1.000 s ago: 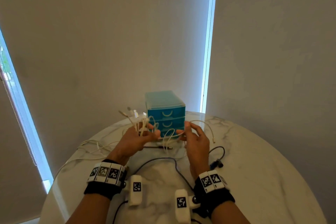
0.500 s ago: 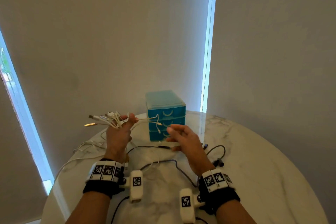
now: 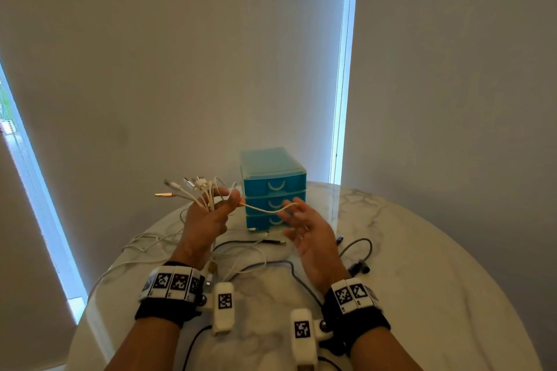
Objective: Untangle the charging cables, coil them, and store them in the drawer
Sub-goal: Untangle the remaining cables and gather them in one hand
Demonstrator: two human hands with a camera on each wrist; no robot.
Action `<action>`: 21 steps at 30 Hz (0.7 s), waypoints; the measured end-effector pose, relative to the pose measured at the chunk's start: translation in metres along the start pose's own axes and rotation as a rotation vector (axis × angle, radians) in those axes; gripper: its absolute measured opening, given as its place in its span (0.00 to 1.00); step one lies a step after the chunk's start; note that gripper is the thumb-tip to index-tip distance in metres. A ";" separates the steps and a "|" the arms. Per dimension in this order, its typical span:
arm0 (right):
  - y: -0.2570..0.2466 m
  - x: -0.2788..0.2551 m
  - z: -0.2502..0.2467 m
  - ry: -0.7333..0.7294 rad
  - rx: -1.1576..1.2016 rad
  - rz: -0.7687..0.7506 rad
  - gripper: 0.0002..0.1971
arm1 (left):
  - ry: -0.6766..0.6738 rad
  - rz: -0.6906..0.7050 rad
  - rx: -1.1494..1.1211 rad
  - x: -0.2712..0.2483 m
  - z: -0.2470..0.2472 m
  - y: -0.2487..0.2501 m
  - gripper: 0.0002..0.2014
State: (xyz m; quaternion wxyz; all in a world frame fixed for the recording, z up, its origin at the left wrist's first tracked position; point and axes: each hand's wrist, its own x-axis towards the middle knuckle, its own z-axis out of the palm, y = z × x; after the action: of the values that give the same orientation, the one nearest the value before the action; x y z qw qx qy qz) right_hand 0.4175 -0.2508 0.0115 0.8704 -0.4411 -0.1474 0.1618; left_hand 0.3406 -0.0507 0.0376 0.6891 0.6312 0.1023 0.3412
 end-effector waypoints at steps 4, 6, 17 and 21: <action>-0.018 0.009 -0.027 0.186 0.273 -0.048 0.10 | -0.078 -0.047 0.128 -0.004 0.002 0.001 0.21; -0.020 0.012 -0.034 0.242 0.259 -0.096 0.09 | -0.136 -0.039 0.247 -0.004 0.005 -0.001 0.17; -0.024 0.011 -0.033 0.237 -0.119 -0.254 0.12 | -0.075 -0.065 0.179 -0.001 0.000 -0.003 0.23; -0.021 0.009 -0.026 0.226 -0.304 -0.207 0.18 | -0.195 -0.056 0.109 -0.003 -0.003 0.002 0.21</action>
State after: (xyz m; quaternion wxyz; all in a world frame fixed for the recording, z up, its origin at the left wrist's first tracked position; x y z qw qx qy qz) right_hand 0.4395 -0.2781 0.0150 0.8168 -0.5652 -0.1159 -0.0031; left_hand 0.3361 -0.0503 0.0379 0.6695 0.6949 0.0706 0.2528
